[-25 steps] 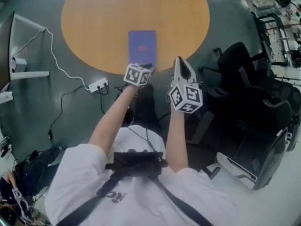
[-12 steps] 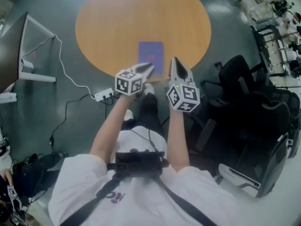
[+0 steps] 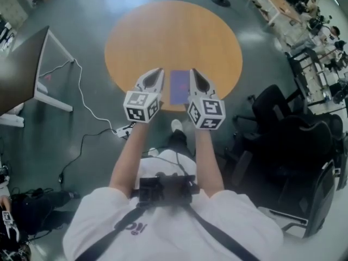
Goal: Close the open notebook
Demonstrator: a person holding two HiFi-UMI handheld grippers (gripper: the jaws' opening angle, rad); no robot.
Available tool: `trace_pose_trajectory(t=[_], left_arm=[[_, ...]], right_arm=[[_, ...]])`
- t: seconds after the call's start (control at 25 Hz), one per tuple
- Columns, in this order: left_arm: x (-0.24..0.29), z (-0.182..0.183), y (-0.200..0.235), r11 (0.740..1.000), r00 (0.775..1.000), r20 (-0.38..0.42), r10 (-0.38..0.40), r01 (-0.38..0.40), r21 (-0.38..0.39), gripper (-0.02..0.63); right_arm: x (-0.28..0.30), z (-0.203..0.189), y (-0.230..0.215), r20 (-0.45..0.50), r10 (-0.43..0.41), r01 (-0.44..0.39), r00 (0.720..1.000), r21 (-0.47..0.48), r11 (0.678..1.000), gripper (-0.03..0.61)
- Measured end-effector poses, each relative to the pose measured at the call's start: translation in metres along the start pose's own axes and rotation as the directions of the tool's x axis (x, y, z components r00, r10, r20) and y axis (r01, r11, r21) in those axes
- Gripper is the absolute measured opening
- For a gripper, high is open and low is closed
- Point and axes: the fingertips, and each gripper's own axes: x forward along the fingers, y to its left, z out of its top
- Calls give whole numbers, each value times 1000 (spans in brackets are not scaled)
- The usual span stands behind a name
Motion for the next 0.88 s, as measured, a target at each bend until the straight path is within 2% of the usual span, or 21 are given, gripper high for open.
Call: trace_pose_trajectory(t=[0.16, 0.32, 0.88], left_arm=[[-13, 34, 2, 998, 999, 47, 27, -29, 53, 12], [-14, 57, -1, 993, 997, 75, 19, -27, 114, 12], [3, 82, -1, 987, 995, 95, -30, 14, 162, 12]], right_arm=[[1, 18, 13, 30, 8, -7, 1000, -16, 1000, 21], [8, 28, 22, 58, 26, -24, 998, -26, 999, 21], [19, 60, 30, 144, 54, -44, 988, -71, 996, 21]])
